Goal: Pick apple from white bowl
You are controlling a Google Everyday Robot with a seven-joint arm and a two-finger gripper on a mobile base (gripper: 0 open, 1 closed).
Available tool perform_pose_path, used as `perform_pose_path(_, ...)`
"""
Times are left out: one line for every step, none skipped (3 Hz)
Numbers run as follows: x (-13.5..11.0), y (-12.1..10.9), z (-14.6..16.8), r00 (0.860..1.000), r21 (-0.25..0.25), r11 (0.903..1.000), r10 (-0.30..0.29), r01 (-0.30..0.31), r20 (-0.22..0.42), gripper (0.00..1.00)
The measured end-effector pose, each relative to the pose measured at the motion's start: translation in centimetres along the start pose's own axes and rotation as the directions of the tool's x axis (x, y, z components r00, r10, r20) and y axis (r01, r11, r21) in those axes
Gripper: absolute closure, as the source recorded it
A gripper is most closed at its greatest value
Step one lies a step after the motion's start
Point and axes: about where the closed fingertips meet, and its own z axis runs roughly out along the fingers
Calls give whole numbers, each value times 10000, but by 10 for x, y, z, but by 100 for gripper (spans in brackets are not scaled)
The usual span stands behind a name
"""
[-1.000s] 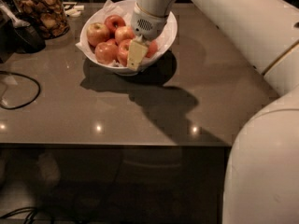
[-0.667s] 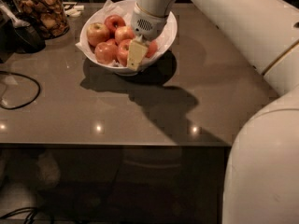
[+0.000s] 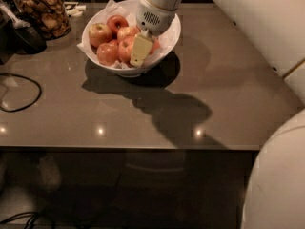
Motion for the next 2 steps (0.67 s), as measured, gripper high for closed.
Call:
perform_pose_path(-5, 6, -38, 9974, 261, 9997, -28, 10, 720, 100)
perform_pose_path(-7, 1, -40, 9976, 342, 9994, 49, -73, 695, 100)
